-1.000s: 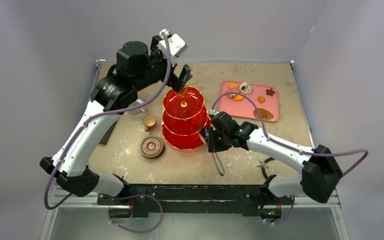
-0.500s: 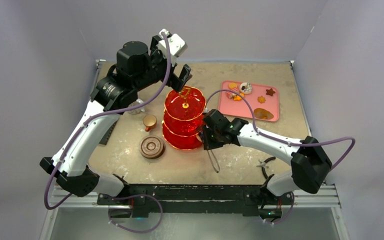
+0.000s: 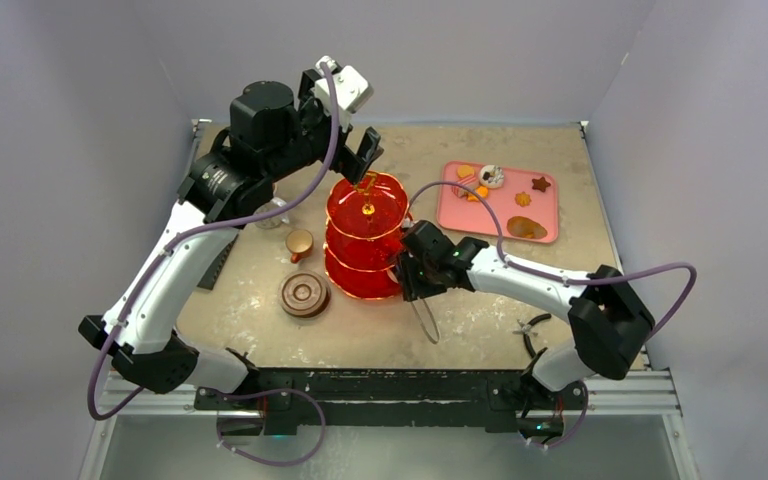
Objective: Serve the afternoon tea
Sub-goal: Place the desert on the desert table.
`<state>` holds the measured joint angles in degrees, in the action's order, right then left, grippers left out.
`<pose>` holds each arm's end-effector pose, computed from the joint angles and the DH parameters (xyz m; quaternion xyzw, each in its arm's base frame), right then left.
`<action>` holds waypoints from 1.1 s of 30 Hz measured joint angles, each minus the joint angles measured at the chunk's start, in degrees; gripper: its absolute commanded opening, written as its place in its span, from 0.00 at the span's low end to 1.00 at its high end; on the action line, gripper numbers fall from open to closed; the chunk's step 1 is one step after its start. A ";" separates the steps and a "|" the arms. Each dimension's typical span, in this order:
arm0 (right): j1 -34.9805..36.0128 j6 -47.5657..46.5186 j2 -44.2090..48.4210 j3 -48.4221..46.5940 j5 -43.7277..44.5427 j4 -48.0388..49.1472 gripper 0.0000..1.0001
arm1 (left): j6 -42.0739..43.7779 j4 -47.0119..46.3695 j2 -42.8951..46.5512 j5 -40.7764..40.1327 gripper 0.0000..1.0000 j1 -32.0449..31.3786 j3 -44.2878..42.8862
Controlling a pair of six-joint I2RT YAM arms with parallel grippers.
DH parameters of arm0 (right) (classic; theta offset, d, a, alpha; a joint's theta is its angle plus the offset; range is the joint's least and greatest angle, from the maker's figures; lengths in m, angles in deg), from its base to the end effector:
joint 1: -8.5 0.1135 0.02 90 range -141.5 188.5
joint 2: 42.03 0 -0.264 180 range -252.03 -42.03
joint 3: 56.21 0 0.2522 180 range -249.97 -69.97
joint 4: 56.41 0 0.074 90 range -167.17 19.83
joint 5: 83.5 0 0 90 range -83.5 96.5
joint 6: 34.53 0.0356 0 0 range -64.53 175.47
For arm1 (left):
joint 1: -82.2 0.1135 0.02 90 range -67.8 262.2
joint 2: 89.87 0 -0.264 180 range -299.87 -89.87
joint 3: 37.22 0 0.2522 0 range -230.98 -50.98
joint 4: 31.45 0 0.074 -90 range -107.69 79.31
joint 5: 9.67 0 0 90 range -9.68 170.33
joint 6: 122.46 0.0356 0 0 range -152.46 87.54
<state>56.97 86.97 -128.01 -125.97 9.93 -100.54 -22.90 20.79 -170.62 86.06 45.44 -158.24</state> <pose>0.1991 0.2216 0.2112 -0.1350 0.9568 0.1422 0.2146 0.2198 -0.1686 0.5144 0.3341 0.7011 -0.1856 0.6020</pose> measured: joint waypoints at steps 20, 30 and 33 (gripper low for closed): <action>0.00 0.07 2.62 3.26 0.50 3.06 0.60 | 0.00 0.24 -0.02 -0.17 0.97 0.00 -0.76; 0.00 0.07 3.52 4.74 0.50 3.61 0.62 | -0.04 0.22 -0.02 -0.17 0.97 0.00 -1.07; 0.00 0.07 3.52 5.16 0.50 4.00 0.63 | -0.04 0.22 -0.02 -0.20 0.98 0.00 -1.07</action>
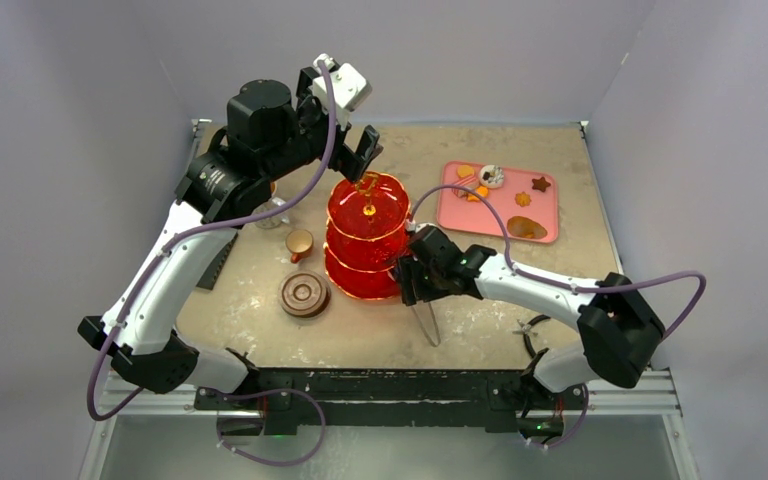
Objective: Serve the afternoon tea
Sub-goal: Place the desert on the desert table.
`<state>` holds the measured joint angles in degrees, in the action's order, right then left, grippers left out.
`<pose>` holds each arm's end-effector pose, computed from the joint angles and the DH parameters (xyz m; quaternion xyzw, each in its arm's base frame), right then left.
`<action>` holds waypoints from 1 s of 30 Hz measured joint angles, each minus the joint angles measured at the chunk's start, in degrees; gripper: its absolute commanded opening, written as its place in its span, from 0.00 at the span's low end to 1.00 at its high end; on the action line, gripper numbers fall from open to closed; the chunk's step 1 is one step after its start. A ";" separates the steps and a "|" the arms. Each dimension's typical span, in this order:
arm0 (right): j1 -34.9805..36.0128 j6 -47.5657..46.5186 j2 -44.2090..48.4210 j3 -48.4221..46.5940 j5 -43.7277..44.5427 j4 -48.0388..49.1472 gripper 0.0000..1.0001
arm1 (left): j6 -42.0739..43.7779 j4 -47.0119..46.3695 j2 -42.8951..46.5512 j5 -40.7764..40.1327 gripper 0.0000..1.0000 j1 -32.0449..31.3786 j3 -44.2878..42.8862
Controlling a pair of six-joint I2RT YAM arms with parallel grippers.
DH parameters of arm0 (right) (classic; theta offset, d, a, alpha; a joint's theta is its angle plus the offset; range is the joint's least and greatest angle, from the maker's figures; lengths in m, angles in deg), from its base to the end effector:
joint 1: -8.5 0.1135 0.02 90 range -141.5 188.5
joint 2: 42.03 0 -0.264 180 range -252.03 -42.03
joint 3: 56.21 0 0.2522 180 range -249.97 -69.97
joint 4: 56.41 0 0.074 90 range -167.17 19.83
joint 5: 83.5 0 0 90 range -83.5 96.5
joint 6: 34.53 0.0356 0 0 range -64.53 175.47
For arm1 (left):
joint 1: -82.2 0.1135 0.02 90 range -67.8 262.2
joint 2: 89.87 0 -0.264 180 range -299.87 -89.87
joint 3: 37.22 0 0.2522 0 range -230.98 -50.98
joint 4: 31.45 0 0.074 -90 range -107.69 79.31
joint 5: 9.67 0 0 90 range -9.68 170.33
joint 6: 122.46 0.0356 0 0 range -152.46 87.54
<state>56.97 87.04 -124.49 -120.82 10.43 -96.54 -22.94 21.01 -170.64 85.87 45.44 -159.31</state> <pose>0.1898 0.2106 0.2051 -0.1318 0.9516 0.1520 0.2323 0.2178 -0.1670 0.5195 0.3314 0.6974 -0.1857 0.6078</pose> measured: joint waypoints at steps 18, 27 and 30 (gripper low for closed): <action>0.00 0.37 0.00 2.51 0.00 3.93 0.63 | -0.15 0.04 0.00 -0.02 0.98 0.00 0.00; 0.00 0.46 0.37 6.47 0.66 7.26 0.67 | -0.15 0.15 0.00 -0.46 0.98 0.00 -0.22; 0.02 0.61 1.18 7.98 1.95 9.51 0.64 | -0.15 0.17 0.00 -0.46 0.98 0.00 -0.22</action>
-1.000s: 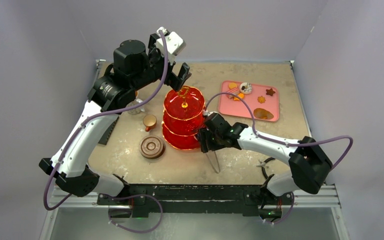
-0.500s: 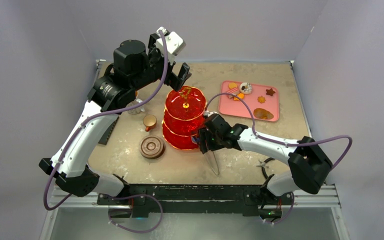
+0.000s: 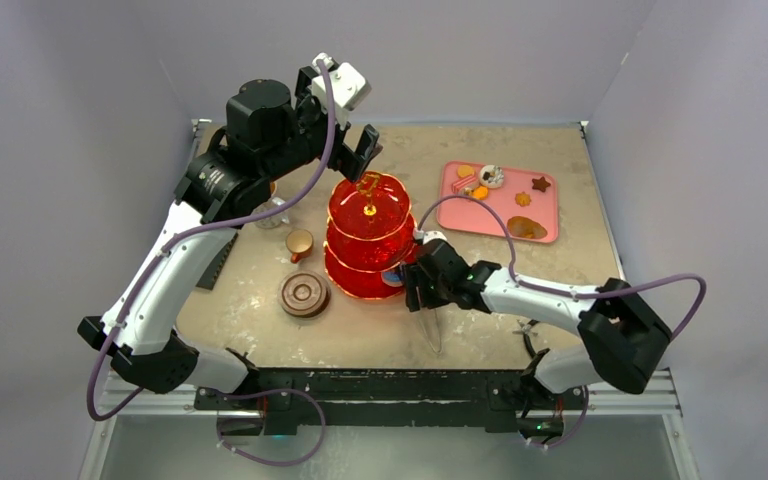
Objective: Serve the afternoon tea
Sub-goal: Place the desert on the desert table.
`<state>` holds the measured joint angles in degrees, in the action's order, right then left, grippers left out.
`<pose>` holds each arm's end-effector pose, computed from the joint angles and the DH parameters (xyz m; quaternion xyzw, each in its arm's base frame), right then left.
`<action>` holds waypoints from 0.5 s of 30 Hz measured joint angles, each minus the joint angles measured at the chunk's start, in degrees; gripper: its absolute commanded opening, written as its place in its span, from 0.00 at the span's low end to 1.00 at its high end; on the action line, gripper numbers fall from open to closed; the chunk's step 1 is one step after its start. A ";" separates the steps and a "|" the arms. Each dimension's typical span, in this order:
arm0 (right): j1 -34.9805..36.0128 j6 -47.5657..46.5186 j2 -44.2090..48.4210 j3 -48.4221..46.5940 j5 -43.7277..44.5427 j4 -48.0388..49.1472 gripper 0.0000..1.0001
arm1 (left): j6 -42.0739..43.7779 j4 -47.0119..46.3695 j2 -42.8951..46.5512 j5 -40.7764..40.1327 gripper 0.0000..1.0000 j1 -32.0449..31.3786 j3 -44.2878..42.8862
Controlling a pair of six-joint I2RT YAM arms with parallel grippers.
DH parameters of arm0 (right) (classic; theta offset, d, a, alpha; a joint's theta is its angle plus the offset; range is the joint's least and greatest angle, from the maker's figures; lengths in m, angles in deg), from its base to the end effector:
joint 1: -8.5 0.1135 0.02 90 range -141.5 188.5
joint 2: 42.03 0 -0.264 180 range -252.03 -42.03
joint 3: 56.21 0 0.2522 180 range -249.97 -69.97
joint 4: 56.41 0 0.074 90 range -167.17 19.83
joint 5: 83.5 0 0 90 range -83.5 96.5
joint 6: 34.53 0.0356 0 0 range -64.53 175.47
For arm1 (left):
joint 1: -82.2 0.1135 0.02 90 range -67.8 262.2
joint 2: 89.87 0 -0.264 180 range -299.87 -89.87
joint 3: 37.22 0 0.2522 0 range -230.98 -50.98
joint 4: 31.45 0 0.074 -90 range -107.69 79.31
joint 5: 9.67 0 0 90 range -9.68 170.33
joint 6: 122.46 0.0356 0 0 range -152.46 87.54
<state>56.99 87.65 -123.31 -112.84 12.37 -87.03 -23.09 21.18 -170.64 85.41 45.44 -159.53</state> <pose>0.1827 0.2009 0.1793 -0.1201 0.9457 0.1557 0.2588 0.2175 -0.1664 0.5203 0.3281 0.6987 -0.1835 0.6087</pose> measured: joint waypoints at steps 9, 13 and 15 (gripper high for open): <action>0.31 2.08 11.43 6.78 7.10 3.93 0.50 | 0.00 0.11 0.00 -0.28 0.98 0.02 0.00; 0.31 3.85 13.20 5.88 8.74 2.12 0.50 | 0.00 0.11 0.00 -0.37 0.98 0.02 0.00; 0.31 4.68 13.14 5.05 9.68 -0.02 0.51 | -0.02 0.11 0.00 -0.37 0.98 0.02 0.00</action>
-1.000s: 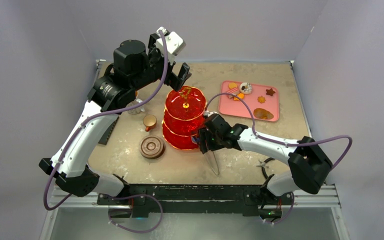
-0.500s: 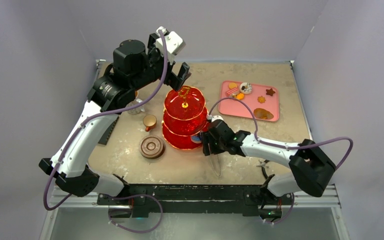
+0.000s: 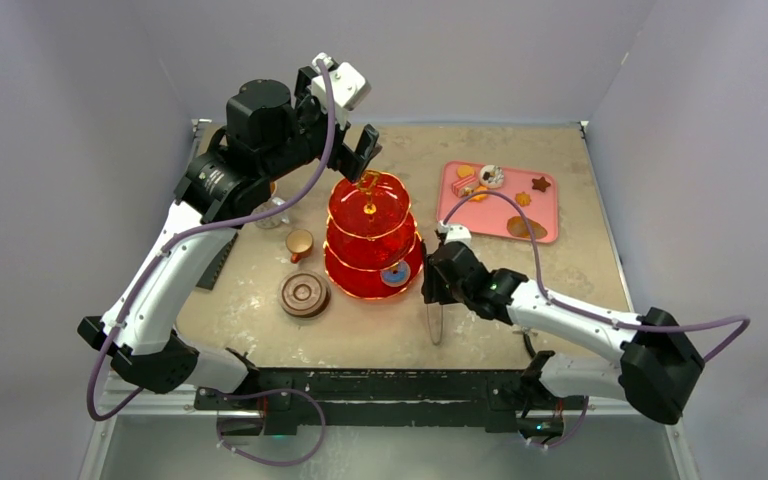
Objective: Serve the afternoon tea
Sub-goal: Place the clamp on the tray.
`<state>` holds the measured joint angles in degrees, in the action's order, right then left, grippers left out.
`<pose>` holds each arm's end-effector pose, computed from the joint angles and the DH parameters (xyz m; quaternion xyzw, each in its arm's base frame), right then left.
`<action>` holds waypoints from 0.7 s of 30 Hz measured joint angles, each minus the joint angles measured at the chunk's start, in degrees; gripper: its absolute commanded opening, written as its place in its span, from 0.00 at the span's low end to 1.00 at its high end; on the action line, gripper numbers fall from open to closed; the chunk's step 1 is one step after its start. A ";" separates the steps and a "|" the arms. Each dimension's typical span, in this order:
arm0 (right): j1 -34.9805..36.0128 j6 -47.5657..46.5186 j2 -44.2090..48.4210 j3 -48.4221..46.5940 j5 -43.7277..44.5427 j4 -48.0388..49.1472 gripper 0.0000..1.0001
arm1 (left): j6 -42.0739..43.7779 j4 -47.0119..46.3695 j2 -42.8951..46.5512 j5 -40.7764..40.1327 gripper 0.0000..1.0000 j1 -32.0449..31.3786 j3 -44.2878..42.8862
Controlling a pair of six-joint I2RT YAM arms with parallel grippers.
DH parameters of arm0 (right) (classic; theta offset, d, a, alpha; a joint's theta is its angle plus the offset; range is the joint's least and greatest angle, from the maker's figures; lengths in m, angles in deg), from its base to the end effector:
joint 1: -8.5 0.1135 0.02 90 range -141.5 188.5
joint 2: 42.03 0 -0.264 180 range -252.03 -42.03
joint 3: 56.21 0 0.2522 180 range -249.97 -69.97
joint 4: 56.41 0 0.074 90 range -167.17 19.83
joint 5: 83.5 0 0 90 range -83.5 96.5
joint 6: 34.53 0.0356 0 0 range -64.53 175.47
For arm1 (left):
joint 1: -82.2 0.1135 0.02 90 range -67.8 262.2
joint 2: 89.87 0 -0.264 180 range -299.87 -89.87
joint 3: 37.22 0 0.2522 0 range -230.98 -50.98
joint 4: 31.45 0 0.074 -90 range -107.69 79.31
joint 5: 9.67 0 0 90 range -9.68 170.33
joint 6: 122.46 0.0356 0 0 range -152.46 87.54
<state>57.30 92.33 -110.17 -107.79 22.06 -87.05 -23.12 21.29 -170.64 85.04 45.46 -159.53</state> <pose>0.1633 0.1720 0.2072 -0.0468 0.9226 0.1533 0.3508 0.2177 -0.1661 0.5201 0.3262 0.7003 -0.1811 0.6086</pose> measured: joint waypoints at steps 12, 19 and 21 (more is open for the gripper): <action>-15.87 -4.04 -7.89 -9.38 3.06 -3.74 0.52 | -2.34 2.16 0.00 -1.36 0.99 0.09 -0.79; -24.76 -9.46 -17.16 -14.45 2.99 1.64 0.52 | -2.89 2.73 -0.72 -2.69 0.99 2.58 -0.85; -26.18 -10.34 -19.50 -14.47 3.02 3.10 0.51 | -2.97 2.78 -1.20 -2.51 0.99 4.35 -0.85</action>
<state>31.11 81.99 -129.67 -122.26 25.07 -83.95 -26.09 24.07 -171.84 82.52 49.81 -160.38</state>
